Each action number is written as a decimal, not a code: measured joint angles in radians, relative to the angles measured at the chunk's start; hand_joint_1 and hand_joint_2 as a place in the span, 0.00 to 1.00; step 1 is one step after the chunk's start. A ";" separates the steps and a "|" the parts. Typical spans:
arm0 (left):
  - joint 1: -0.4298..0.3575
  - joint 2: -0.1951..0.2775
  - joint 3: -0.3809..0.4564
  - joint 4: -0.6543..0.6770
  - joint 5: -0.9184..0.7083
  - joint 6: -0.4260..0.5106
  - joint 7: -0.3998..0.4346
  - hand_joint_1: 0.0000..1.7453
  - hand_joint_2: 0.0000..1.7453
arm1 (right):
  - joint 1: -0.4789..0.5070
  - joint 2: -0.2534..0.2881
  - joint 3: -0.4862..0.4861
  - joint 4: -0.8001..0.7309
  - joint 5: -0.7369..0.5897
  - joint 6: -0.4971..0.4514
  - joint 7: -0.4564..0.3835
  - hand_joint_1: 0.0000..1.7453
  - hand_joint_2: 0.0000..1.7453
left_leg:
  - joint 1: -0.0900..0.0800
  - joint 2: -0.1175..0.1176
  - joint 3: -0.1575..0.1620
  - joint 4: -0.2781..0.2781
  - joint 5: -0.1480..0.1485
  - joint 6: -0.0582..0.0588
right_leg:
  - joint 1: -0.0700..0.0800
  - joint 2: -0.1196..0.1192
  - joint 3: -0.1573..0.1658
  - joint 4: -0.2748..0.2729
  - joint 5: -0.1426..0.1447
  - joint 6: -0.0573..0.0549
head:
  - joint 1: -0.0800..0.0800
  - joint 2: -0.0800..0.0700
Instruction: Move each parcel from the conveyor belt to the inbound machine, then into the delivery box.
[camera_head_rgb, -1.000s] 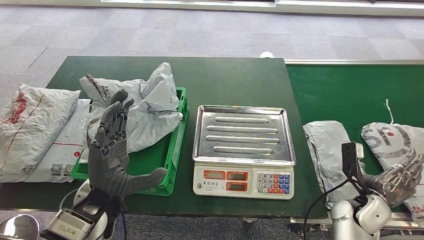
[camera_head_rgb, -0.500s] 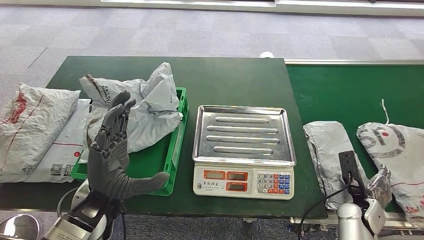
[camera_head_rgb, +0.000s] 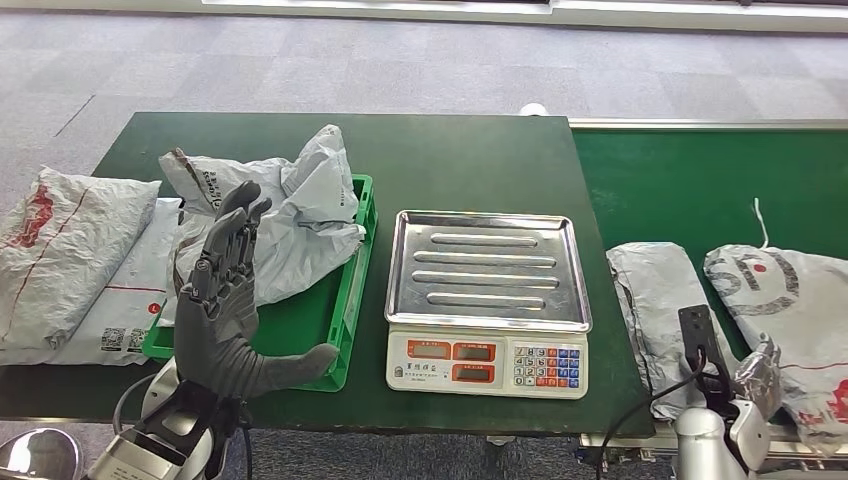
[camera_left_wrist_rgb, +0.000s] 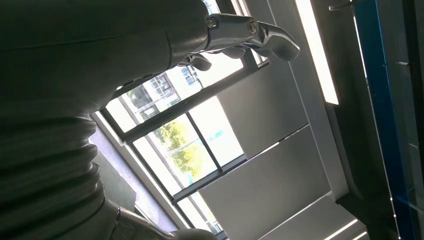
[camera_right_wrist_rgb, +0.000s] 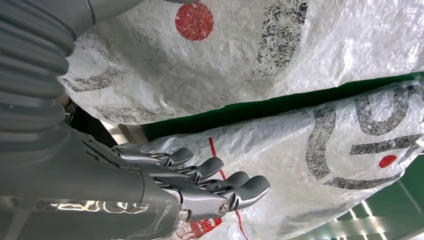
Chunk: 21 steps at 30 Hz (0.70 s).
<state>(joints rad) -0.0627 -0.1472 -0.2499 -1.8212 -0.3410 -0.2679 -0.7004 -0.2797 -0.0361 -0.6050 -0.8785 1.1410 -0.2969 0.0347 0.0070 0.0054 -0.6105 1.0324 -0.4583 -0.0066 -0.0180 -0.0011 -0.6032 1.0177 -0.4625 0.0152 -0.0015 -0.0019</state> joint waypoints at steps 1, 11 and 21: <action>0.000 0.000 0.000 0.000 -0.003 0.000 0.000 0.00 1.00 | 0.000 0.000 0.000 0.001 -0.004 0.007 -0.004 0.00 1.00 | 0.000 0.000 0.000 0.000 0.000 0.000 | 0.000 0.000 0.000 0.000 0.000 0.000 | 0.000 0.000; -0.004 0.002 -0.009 0.000 -0.029 0.000 0.000 0.00 1.00 | 0.002 -0.005 -0.001 0.029 0.019 0.122 0.012 0.00 1.00 | 0.000 0.000 0.000 0.000 0.000 0.000 | 0.000 0.000 0.000 0.000 0.000 0.000 | 0.000 0.000; -0.012 0.002 -0.049 -0.008 -0.085 0.018 0.005 0.00 1.00 | 0.063 0.007 0.094 -0.002 0.176 0.293 0.075 1.00 1.00 | 0.001 0.001 0.003 0.000 -0.002 0.000 | 0.001 0.000 0.003 0.000 -0.001 0.001 | 0.000 0.000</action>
<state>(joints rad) -0.0743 -0.1457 -0.2991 -1.8296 -0.4263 -0.2501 -0.6957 -0.2164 -0.0290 -0.5111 -0.8807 1.3167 -0.0043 0.1099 0.0084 0.0059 -0.6076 1.0324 -0.4599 -0.0063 -0.0169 -0.0006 -0.6003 1.0177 -0.4636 0.0161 -0.0016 -0.0019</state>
